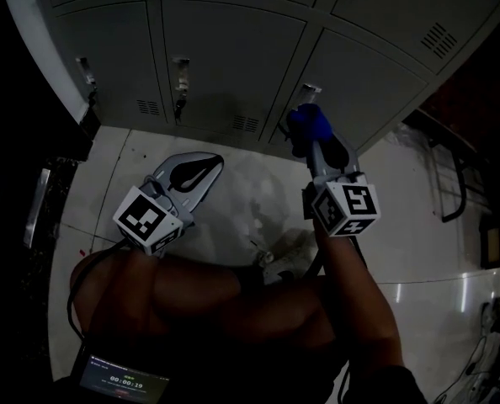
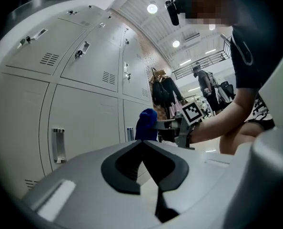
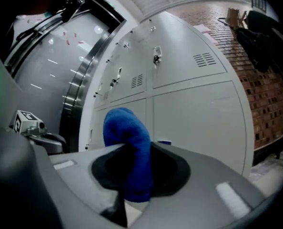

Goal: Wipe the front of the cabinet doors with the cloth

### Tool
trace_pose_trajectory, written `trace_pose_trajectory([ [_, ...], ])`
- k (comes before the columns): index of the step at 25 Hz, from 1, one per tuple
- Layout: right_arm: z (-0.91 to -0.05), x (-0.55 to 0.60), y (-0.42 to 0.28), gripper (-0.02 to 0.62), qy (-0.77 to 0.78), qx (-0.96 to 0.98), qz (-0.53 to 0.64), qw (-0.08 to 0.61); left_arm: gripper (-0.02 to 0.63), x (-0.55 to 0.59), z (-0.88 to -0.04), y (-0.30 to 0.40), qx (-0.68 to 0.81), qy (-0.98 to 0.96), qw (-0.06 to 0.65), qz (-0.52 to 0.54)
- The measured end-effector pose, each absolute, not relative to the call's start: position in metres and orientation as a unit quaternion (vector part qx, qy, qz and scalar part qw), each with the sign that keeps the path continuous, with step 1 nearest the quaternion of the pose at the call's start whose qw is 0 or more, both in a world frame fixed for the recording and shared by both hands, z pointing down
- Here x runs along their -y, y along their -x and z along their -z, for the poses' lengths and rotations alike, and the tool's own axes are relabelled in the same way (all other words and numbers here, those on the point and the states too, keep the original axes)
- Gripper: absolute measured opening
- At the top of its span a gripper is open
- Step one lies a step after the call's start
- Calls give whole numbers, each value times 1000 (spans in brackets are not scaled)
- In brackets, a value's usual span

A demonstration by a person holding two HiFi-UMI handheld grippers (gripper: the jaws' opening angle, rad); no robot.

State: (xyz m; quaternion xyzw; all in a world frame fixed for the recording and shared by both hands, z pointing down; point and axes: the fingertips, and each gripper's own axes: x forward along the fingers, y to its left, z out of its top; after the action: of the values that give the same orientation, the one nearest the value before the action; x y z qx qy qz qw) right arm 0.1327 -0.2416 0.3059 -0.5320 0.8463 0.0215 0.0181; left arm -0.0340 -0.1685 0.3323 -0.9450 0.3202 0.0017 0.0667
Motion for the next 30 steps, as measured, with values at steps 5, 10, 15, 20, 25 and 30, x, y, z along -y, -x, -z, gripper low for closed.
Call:
trace_pose_trajectory([
  [5,-309,202,-84,81,471,-882,-19,18,6,168,-331,34,-320,945,67,-5],
  [10,-311,169,-57,81,433,-901,-17,17,6,162,-325,32,-316,946,77,-10],
  [15,-311,148,-53,81,404,-914,-21,26,6,151,-320,23,-296,952,81,-7],
  [20,-309,148,-53,81,385,-922,1,36,5,149,-322,22,-296,952,80,-7],
  [25,-317,152,-51,81,384,-923,3,18,6,151,-321,23,-297,952,72,-15],
  [30,-317,151,-47,80,382,-924,-7,11,5,152,-321,24,-300,951,72,-20],
])
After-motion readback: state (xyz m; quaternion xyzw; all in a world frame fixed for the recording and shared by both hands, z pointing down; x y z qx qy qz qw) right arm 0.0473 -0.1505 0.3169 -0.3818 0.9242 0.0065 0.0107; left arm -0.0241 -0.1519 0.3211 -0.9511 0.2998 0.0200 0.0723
